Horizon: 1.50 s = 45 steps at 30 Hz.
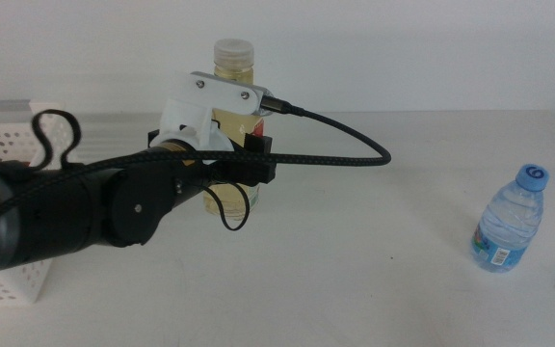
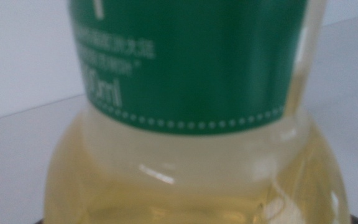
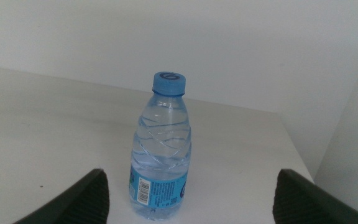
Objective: Use arms to grab the bottles and put them into the dustbin to the left of the table.
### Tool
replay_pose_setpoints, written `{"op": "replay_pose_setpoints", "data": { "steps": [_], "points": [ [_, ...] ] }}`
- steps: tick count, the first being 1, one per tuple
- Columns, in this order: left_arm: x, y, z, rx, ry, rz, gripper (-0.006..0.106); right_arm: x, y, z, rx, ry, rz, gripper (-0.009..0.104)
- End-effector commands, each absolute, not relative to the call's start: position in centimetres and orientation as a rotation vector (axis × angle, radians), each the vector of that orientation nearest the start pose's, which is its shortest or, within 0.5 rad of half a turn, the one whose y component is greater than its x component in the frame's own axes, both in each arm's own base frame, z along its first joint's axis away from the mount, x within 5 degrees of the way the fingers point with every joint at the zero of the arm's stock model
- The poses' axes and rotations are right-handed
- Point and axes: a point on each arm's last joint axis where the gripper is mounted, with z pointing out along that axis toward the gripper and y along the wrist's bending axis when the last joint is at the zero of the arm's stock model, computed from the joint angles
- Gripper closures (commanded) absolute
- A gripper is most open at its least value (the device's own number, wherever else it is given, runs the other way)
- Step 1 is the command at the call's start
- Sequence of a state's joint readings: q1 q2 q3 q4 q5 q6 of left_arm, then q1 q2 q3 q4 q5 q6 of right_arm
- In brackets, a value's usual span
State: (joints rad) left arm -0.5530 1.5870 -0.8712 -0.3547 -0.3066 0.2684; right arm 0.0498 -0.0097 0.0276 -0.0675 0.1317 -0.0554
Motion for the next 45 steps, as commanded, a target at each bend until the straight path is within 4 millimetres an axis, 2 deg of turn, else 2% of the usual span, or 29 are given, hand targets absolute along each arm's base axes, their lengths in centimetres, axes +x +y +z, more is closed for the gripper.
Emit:
{"op": "replay_pose_setpoints", "data": {
  "steps": [1, 7, 17, 27, 34, 45],
  "points": [
    [29.5, -16.7, 29.2, 0.311, 1.675, -0.338, 0.105, 5.4, 0.2, 20.3, -0.13, 1.518, -0.078, 0.026],
    [28.8, -16.4, 30.4, 0.313, 1.664, -0.353, 0.105, 5.4, 0.2, 20.3, -0.13, 1.518, -0.078, 0.026],
    [26.8, -14.6, 32.1, 0.354, 1.789, -0.389, 0.105, 5.4, 0.2, 20.3, -0.13, 1.518, -0.078, 0.026],
    [27.5, -11.7, 33.2, 0.36, 2.051, -0.389, 0.105, 5.4, 0.2, 20.3, -0.13, 1.518, -0.078, 0.026],
    [28.3, -8.0, 34.6, 0.288, 2.193, -0.354, 0.105, 5.4, 0.2, 20.3, -0.13, 1.518, -0.078, 0.026],
    [30.2, -0.5, 36.9, 0.084, 2.386, -0.292, 0.105, 5.4, 0.2, 20.3, -0.13, 1.518, -0.078, 0.026]
  ]
}}
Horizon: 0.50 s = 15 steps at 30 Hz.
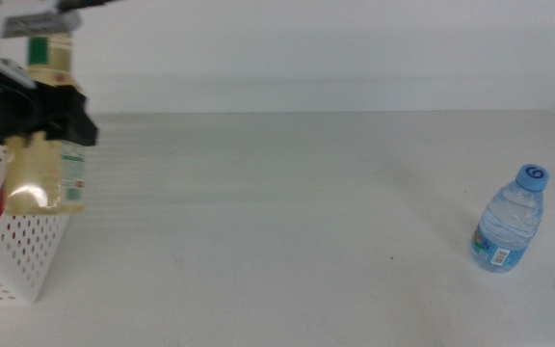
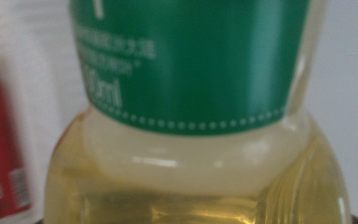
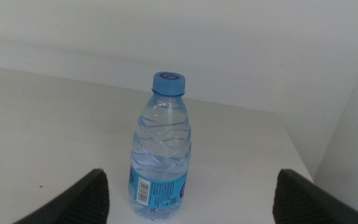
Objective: Use arms to grab the bottles and put them into the dustbin to the left of the table.
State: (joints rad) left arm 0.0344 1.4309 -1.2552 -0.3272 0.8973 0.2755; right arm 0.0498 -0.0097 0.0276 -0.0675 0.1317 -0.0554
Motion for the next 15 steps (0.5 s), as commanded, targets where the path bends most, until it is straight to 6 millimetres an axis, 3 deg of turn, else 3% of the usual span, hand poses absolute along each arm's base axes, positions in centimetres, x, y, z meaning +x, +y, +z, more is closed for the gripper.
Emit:
{"op": "replay_pose_setpoints", "data": {
  "steps": [1, 6, 15],
  "points": [
    [30.4, 0.1, 37.0, 0.073, 2.406, -0.292, 0.105, 5.4, 0.2, 20.3, -0.13, 1.518, -0.078, 0.026],
    [31.7, 2.4, 37.8, 0.062, 2.502, -0.294, 0.105, 5.4, 0.2, 20.3, -0.13, 1.518, -0.078, 0.026],
    [34.1, 4.8, 38.5, 0.119, 2.602, -0.261, 0.105, 5.4, 0.2, 20.3, -0.13, 1.518, -0.078, 0.026]
  ]
}}
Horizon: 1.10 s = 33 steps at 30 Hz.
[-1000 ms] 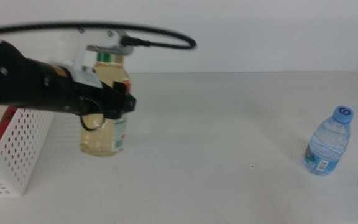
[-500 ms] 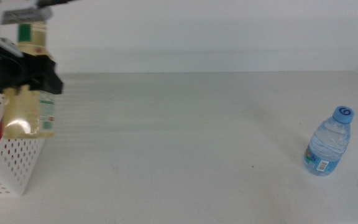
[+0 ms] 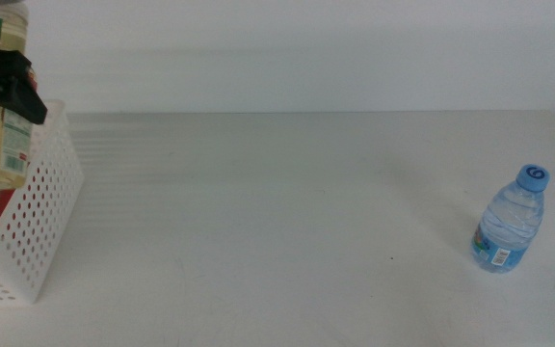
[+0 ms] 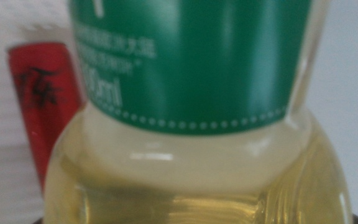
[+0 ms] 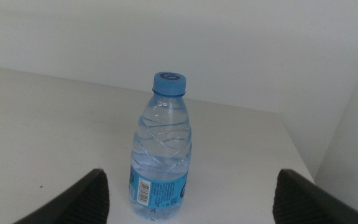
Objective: Use arms to grab the bottles and put them into the dustbin to the left of the table.
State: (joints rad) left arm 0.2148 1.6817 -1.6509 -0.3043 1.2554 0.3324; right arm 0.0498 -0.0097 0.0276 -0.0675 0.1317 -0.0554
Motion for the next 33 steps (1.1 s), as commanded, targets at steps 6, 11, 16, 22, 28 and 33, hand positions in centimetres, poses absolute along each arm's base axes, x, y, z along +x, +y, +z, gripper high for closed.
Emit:
{"op": "replay_pose_setpoints", "data": {
  "steps": [6, 11, 16, 22, 28, 33],
  "points": [
    [34.1, 6.8, 38.3, 0.127, 2.68, -0.057, 0.105, 5.4, 0.2, 20.3, -0.13, 1.518, -0.078, 0.026],
    [33.7, 9.2, 38.0, 0.06, 2.711, 0.055, 0.105, 5.4, 0.2, 20.3, -0.13, 1.518, -0.078, 0.026],
    [33.8, 11.8, 36.8, -0.042, 2.741, 0.048, 0.105, 5.4, 0.2, 20.3, -0.13, 1.518, -0.078, 0.026],
    [34.6, 13.2, 34.8, -0.074, 2.802, 0.058, 0.105, 5.4, 0.2, 20.3, -0.13, 1.518, -0.078, 0.026],
    [35.0, 13.7, 33.1, -0.072, 2.861, 0.085, 0.105, 5.4, 0.2, 20.3, -0.13, 1.518, -0.078, 0.026],
    [35.0, 13.9, 31.7, -0.065, 2.909, 0.09, 0.105, 5.4, 0.2, 20.3, -0.13, 1.518, -0.078, 0.026]
  ]
}}
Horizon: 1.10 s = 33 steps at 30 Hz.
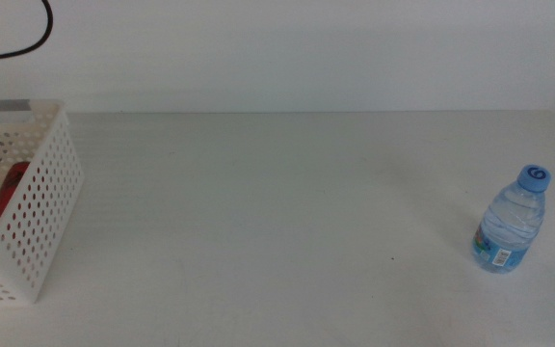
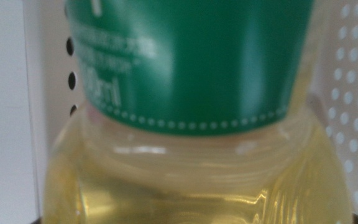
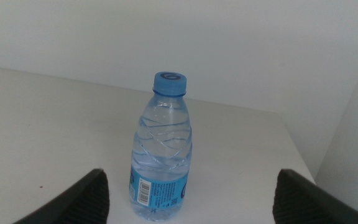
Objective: Use arms to grab the bottles and put them into the dustbin to the left of the table.
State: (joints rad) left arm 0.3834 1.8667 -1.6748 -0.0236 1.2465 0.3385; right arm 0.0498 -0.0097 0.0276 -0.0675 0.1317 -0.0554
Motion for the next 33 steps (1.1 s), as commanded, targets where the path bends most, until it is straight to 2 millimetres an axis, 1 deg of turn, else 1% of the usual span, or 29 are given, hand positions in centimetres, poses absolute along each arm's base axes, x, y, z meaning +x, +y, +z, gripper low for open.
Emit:
{"op": "replay_pose_setpoints", "data": {
  "steps": [1, 10, 14, 17, 20, 25, 27, 28, 31, 33],
  "points": [
    [35.1, 13.9, 31.4, -0.065, 2.914, 0.088, 0.105, 5.4, 0.2, 20.3, -0.13, 1.518, -0.078, 0.026],
    [36.7, 14.5, 28.6, -0.073, 2.948, 0.068, 0.105, 5.4, 0.2, 20.3, -0.13, 1.518, -0.078, 0.026],
    [37.3, 14.6, 28.1, -0.102, 2.911, 0.057, 0.097, 5.4, 0.2, 20.3, -0.13, 1.518, -0.078, 0.026],
    [37.6, 14.6, 27.9, -0.114, 2.891, 0.054, 0.085, 5.4, 0.2, 20.3, -0.13, 1.518, -0.078, 0.026],
    [37.7, 14.7, 28.0, -0.114, 2.88, 0.061, 0.064, 5.4, 0.2, 20.3, -0.13, 1.518, -0.078, 0.026],
    [37.7, 14.7, 28.0, -0.114, 2.877, 0.063, 0.026, 5.4, 0.2, 20.3, -0.13, 1.518, -0.078, 0.026],
    [37.7, 14.6, 28.0, -0.115, 2.88, 0.058, 0.013, 5.4, 0.2, 20.3, -0.13, 1.518, -0.078, 0.026],
    [37.7, 14.6, 27.9, -0.115, 2.883, 0.057, 0.01, 5.4, 0.2, 20.3, -0.13, 1.518, -0.078, 0.026],
    [37.7, 14.2, 28.0, -0.118, 2.899, 0.038, 0.01, 5.4, 0.2, 20.3, -0.13, 1.518, -0.078, 0.026],
    [37.7, 13.8, 28.5, -0.127, 2.91, 0.049, 0.01, 5.4, 0.2, 20.3, -0.13, 1.518, -0.078, 0.026]
  ]
}}
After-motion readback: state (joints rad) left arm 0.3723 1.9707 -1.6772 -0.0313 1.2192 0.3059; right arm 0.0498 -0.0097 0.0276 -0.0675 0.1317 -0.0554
